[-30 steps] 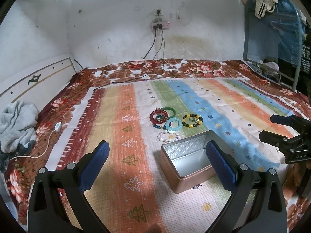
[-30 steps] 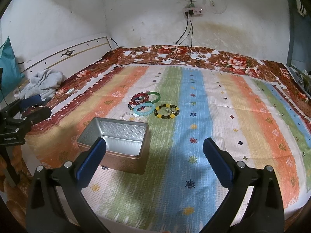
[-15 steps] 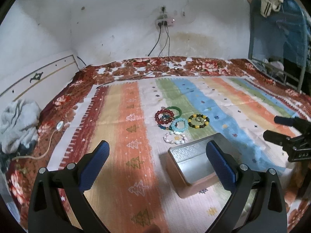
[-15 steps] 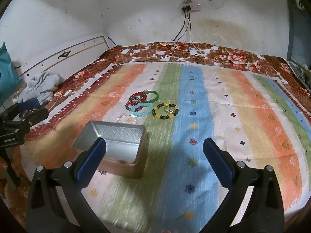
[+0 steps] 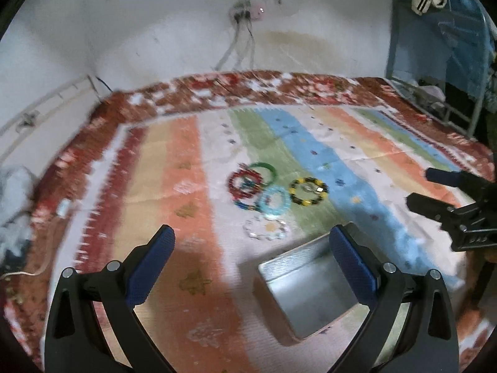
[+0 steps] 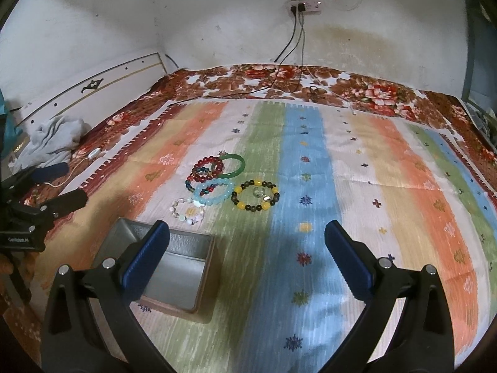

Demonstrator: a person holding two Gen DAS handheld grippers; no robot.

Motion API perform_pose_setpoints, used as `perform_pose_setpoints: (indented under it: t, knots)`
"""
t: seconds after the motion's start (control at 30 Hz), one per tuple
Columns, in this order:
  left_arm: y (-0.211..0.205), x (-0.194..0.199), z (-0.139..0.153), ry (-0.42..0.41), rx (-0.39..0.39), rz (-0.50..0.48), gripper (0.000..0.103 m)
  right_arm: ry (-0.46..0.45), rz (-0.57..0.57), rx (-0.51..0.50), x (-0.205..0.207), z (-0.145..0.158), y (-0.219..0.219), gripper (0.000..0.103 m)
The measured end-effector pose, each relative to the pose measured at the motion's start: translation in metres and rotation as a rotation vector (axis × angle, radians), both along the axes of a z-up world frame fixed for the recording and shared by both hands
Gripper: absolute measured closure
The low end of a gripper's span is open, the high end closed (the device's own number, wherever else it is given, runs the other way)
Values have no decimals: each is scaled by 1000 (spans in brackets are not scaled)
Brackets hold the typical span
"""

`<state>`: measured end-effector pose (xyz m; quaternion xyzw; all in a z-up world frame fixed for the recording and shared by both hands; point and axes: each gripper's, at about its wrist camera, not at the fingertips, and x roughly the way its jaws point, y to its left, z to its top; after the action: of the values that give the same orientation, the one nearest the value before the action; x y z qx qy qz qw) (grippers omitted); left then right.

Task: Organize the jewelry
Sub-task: 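Move both tools forward over the bracelets beside the silver tin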

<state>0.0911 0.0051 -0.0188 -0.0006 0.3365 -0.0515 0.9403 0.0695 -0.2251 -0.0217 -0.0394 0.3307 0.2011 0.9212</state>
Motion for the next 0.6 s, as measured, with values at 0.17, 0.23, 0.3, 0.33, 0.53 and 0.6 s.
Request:
perform_pose_setpoints:
  t: [0.17,0.23,0.3,0.33,0.53,0.6]
  knots:
    - [-3,18,-1,-2,38,12,5,47,10,-1,17,-4,1,5]
    - [-4,25,-1,-4,68,28,5,67,-3,-13,23,-7,1,5]
    - [0,33,-2,4,72,51,6,92,-6,-12,30,-11,1,5]
    - [2,39,-3,12,73,69,6,97,-7,-11,31,-12,1,5]
    - [8,57,-5,23,105,103,6,70,-21,-39,43,-13,4,5]
    - [9,64,-8,46,107,96,6,73,-16,-43,49,-15,6,5]
